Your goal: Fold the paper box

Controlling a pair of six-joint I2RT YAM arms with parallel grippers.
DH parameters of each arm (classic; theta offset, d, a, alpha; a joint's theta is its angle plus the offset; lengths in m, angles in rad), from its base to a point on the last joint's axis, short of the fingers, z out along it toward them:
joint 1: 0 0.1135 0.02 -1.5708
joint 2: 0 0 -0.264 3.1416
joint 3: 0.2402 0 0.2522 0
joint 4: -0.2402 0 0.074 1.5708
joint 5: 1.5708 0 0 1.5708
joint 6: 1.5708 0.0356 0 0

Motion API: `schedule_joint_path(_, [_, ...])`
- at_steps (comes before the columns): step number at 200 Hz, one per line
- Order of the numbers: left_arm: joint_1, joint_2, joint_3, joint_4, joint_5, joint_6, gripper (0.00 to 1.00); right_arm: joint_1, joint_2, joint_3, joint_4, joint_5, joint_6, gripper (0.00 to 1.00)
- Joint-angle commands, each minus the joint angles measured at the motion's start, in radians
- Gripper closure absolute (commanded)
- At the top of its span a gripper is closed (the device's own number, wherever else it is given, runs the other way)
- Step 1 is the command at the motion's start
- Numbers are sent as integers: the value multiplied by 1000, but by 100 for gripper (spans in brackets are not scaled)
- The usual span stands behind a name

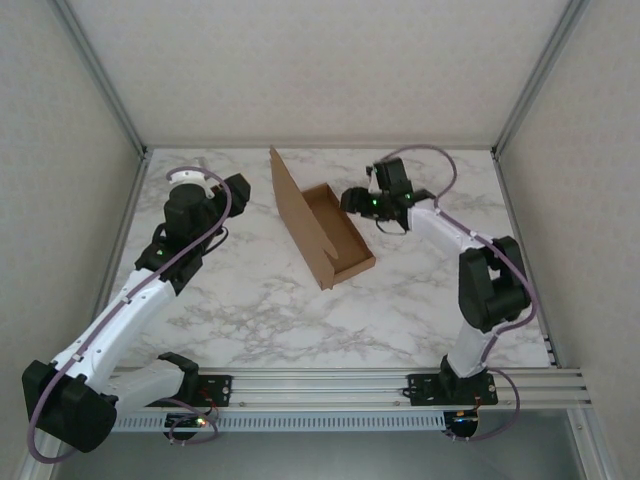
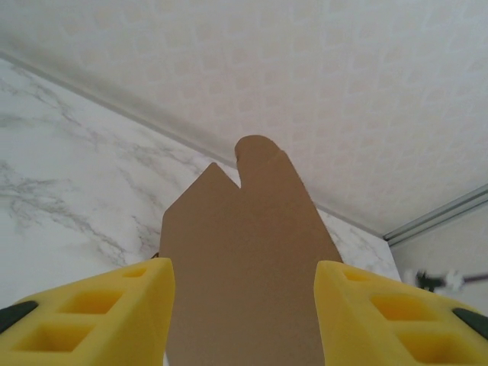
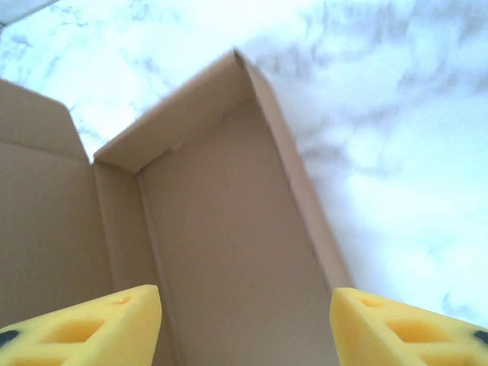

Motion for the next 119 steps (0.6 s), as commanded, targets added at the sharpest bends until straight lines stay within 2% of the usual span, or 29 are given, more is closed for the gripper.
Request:
schedule_joint_path(1, [9, -21, -13, -19, 2, 7, 48, 5, 142, 161, -203, 118, -208, 42])
schedule_joint_path(23, [9, -38, -44, 11, 29, -10, 48, 7, 271, 286, -307, 66, -251, 42])
schedule_joint_path(56, [9, -42, -46, 14, 43, -12, 48, 7, 338, 299, -290, 29, -212, 42])
schedule_joint_path(99, [9, -33, -53, 16, 42, -29, 48, 13, 368, 276, -270, 88, -108, 57])
schedule_joint_path(119, [9, -42, -52, 14, 27, -34, 48, 10, 334, 220, -235, 195, 18, 70])
